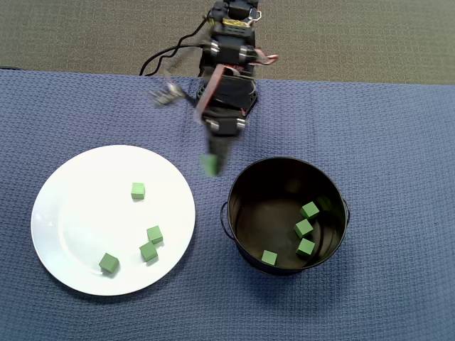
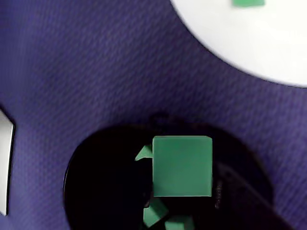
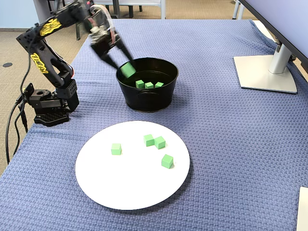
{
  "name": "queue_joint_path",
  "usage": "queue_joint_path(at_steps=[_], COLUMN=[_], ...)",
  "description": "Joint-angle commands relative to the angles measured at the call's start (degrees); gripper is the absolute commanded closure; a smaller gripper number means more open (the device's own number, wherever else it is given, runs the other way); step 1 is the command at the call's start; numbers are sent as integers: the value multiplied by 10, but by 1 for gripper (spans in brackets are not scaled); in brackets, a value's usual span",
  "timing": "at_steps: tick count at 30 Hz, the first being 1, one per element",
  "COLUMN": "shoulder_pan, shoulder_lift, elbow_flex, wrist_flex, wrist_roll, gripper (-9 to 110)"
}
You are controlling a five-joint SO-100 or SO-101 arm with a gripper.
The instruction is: Pick up the green cubes from the white plate and place them in the black recipient
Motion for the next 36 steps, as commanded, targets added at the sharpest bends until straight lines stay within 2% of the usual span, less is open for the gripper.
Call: queue_joint_path(at_steps=[1, 7, 8, 10, 13, 16, 17, 19, 21, 23, 25, 27, 29, 32, 36], shoulder_pan=[-119, -219, -229, -238, -221, -165, -138, -54, 51, 165, 272, 333, 360, 359, 359], shoulder_lift=[-60, -186, -199, -214, -198, -158, -142, -105, -83, -75, -96, -134, -179, -242, -305], elbow_flex=[-74, -128, -132, -142, -139, -134, -132, -120, -98, -47, 14, 66, 83, 62, -1], wrist_flex=[-25, -35, -34, -23, -12, 1, 5, 1, -16, -67, -151, -235, -272, -259, -228], wrist_roll=[92, 171, 175, 163, 132, 104, 94, 93, 95, 106, 166, 166, 129, 98, 132], gripper=[102, 102, 95, 65, 58, 59, 63, 80, 88, 88, 86, 84, 85, 86, 85])
